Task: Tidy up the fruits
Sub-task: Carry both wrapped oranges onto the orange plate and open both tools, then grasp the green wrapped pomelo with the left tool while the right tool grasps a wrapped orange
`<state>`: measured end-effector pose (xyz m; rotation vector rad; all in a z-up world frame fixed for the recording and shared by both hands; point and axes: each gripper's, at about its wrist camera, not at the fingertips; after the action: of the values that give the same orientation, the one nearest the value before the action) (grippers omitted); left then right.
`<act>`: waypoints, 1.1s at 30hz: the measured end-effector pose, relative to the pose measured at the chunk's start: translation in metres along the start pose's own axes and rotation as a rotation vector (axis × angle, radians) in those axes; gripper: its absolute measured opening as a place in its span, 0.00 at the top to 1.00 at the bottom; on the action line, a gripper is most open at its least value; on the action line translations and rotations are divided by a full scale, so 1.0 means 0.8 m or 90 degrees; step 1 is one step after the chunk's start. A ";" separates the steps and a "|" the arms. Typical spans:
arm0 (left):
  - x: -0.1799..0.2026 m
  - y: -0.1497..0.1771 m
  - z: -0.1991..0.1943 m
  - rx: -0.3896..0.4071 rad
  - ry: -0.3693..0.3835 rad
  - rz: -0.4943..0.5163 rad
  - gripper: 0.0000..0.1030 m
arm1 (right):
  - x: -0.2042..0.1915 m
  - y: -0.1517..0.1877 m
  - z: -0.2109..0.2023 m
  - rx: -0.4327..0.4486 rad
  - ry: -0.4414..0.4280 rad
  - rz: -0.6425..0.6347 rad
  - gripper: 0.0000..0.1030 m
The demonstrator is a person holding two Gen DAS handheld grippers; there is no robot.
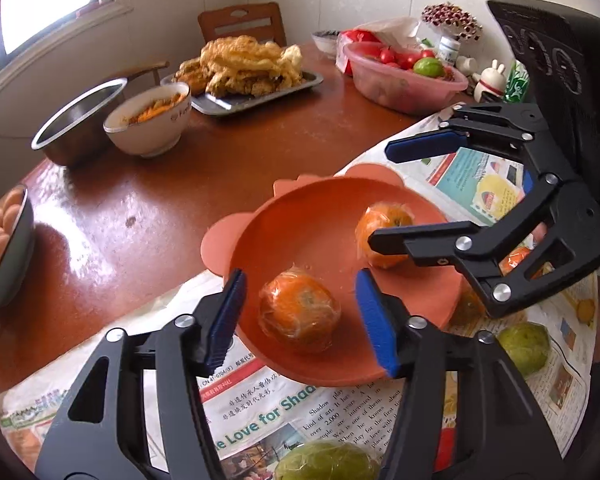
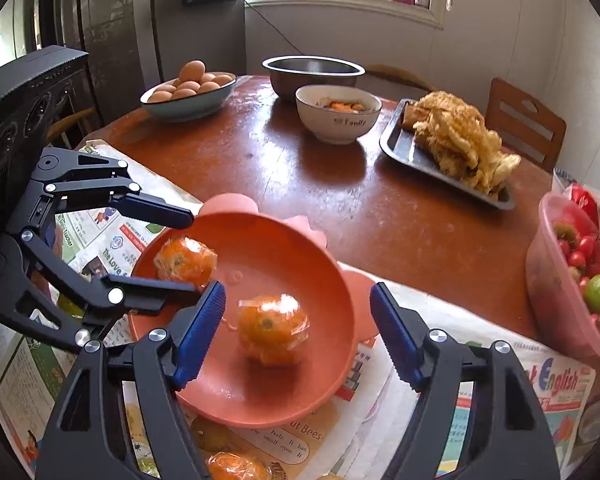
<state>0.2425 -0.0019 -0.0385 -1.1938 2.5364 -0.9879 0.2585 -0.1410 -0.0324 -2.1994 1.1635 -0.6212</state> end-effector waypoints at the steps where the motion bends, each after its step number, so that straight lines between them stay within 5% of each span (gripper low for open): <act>1: 0.000 -0.001 -0.003 0.003 0.000 0.000 0.52 | 0.001 -0.001 -0.003 0.003 0.000 0.002 0.28; 7: 0.021 0.003 -0.061 0.059 -0.067 0.030 0.51 | 0.016 0.002 -0.068 0.061 0.025 0.015 0.28; 13: 0.052 0.072 -0.101 0.054 -0.112 0.025 0.46 | 0.014 0.081 -0.137 0.078 0.094 0.009 0.25; 21: 0.062 0.118 -0.096 0.049 -0.107 -0.007 0.46 | -0.009 0.153 -0.123 0.027 0.094 0.012 0.26; 33: 0.048 0.120 -0.079 0.050 -0.085 -0.014 0.46 | -0.008 0.146 -0.108 0.018 0.056 0.023 0.27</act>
<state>0.1312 0.0449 -0.0459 -1.2254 2.3651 -0.9700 0.1327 -0.2124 -0.0487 -2.1415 1.2283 -0.7219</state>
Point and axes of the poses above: each gripper's, at about its wrist camera, not at the fingertips, and z roughly the way its jaws point, x to its right, y to its underside, and after that the axes turned 9 degrees about y, right-handed
